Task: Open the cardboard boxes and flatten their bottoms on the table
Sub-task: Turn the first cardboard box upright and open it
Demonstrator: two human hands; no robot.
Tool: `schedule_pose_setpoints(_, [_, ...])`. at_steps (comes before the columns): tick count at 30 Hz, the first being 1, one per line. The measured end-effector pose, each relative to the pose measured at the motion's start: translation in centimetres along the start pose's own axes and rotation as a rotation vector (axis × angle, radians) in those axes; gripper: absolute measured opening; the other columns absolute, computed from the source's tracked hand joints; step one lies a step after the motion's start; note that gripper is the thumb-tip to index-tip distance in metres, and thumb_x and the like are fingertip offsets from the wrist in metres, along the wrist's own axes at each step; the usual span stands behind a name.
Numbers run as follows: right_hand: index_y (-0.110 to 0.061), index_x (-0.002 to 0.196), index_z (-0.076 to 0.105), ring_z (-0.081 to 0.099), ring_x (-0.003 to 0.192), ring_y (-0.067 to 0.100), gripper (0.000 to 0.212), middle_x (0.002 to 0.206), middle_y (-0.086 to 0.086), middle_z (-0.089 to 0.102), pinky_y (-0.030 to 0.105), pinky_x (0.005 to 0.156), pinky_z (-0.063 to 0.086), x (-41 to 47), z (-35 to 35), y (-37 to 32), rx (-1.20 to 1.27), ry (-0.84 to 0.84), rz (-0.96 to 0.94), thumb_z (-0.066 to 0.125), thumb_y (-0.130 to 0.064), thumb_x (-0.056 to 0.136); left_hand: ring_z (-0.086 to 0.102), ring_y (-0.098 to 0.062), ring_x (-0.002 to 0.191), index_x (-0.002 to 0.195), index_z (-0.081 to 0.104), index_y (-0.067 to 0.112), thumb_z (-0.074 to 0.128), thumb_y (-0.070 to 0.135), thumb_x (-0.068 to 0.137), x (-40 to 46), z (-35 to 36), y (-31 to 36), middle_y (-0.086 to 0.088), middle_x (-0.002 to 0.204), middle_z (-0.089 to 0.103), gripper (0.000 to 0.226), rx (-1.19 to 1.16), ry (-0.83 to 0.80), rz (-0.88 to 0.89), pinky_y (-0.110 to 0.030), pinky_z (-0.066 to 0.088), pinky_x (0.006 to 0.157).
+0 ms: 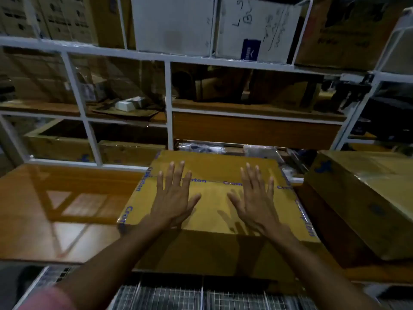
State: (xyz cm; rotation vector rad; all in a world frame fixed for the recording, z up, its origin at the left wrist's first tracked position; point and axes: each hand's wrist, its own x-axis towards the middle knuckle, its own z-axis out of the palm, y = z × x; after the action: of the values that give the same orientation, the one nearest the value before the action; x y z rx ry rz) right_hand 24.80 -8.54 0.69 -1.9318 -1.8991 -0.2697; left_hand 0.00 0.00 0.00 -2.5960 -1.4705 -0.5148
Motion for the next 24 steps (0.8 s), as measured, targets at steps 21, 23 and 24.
schedule_pose_setpoints(21, [-0.040, 0.135, 0.039, 0.032, 0.136, 0.025, 0.051, 0.148, 0.004, 0.037, 0.054, 0.106, 0.027, 4.8, 7.2, 2.7, -0.113, -0.333, 0.199, 0.020, -0.066, 0.096, 0.044, -0.021, 0.112, 0.119, 0.047, 0.022, 0.020, 0.066, 0.098, 4.7, 6.6, -4.6, -0.002, 0.122, 0.049, 0.056, -0.028, -0.117, -0.086, -0.043, 0.037, 0.097])
schedule_pose_setpoints(23, [-0.039, 0.148, 0.028, 0.019, 0.149, 0.026, 0.065, 0.162, 0.005, 0.022, 0.061, 0.113, 0.018, 4.7, 7.8, 2.6, -0.121, -0.375, 0.204, 0.011, -0.069, 0.093, 0.038, -0.021, 0.131, 0.135, 0.045, 0.020, 0.017, 0.067, 0.097, 4.7, 7.0, -4.8, -0.004, 0.141, 0.046, 0.066, -0.054, -0.131, -0.077, -0.044, 0.031, 0.110])
schedule_pose_setpoints(24, [-0.038, 0.154, 0.020, 0.009, 0.154, 0.025, 0.072, 0.167, 0.002, 0.011, 0.063, 0.115, 0.011, 4.5, 7.9, 2.6, -0.121, -0.401, 0.213, 0.006, -0.071, 0.092, 0.029, -0.022, 0.143, 0.147, 0.037, 0.019, 0.015, 0.068, 0.097, 4.6, 7.2, -4.8, -0.005, 0.154, 0.038, 0.074, -0.066, -0.160, -0.081, -0.046, 0.025, 0.117])
